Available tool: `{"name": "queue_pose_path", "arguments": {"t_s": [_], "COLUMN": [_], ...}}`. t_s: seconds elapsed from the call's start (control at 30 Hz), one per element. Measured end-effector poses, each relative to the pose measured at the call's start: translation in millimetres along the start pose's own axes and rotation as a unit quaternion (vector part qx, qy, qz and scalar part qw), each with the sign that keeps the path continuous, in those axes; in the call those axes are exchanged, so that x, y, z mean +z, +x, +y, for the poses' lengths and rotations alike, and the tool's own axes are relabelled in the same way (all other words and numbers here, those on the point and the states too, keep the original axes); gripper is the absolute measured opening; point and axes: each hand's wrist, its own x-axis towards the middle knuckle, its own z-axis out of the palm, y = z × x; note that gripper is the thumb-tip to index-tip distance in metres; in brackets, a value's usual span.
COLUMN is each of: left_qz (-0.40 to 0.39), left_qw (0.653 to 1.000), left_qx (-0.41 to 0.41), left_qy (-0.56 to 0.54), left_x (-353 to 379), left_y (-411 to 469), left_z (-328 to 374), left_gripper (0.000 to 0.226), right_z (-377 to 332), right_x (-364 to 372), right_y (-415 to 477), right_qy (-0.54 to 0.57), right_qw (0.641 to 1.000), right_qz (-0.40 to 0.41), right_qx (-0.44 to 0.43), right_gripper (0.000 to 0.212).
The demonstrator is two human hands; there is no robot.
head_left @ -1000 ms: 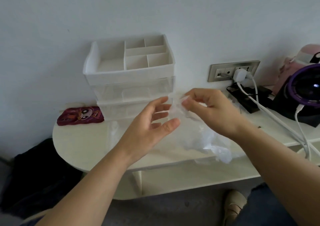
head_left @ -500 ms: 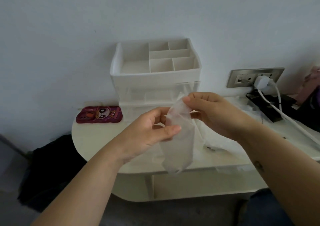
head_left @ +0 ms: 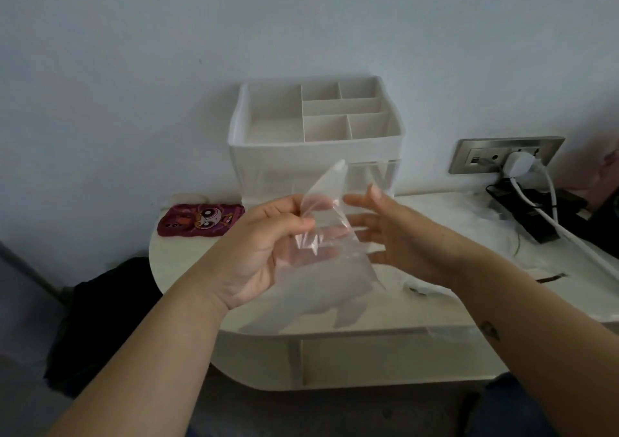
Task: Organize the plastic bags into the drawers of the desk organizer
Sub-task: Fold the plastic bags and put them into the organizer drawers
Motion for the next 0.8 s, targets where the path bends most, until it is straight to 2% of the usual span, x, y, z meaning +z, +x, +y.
{"name": "queue_pose_path", "arguments": {"t_s": [0.1,0.23,0.3,0.37,0.43,0.47,0.57,0.63,0.73,0.8], "left_qz": [0.006,0.0,0.011,0.058,0.125,0.152,0.203,0.239,0.267,0.221], "left_qw": [0.998,0.995,0.997,0.998,0.985,0.97,0.888,0.838,0.806,0.801], "left_qx": [0.01,0.01,0.002,0.002,0.018,0.029,0.06,0.078,0.09,0.07], "left_qy": [-0.063,-0.103,-0.081,-0.003,0.116,0.186,0.409,0.484,0.52,0.552], "left_x": [-0.4,-6.0,-10.1,-14.7,-18.7,-20.3,-25.2,-26.7,-26.1,-25.6], "left_y": [1.1,0.6,0.9,2.8,5.6,7.0,12.1,14.8,13.9,11.6], "left_z": [1.4,2.6,3.9,2.9,-1.0,-4.0,-13.9,-18.6,-17.0,-17.4], "left_gripper": [0.034,0.036,0.036,0.04,0.044,0.041,0.025,0.018,0.014,0.012], "right_z": [4.5,8.7,6.3,0.2,-9.0,-10.8,-14.3,-15.6,-24.6,-33.3], "right_x": [2.4,6.0,3.8,-0.1,-3.8,-7.8,-15.7,-19.3,-25.5,-29.0], "right_y": [-0.4,-0.1,-1.9,-3.9,-5.6,-6.2,-9.5,-11.4,-13.1,-18.6], "right_qy": [0.023,0.128,0.187,0.183,0.144,0.138,0.104,0.088,0.172,0.208], "right_qw": [0.996,0.984,0.974,0.979,0.989,0.99,0.992,0.986,0.942,0.881], "right_qz": [-0.078,-0.109,-0.108,-0.086,-0.037,-0.004,0.074,0.142,0.283,0.397], "right_qx": [0.032,0.065,0.068,0.031,-0.022,-0.036,-0.023,0.005,-0.054,-0.154], "right_gripper": [0.068,0.042,0.035,0.016,0.027,0.023,0.015,0.015,0.014,0.023]}}
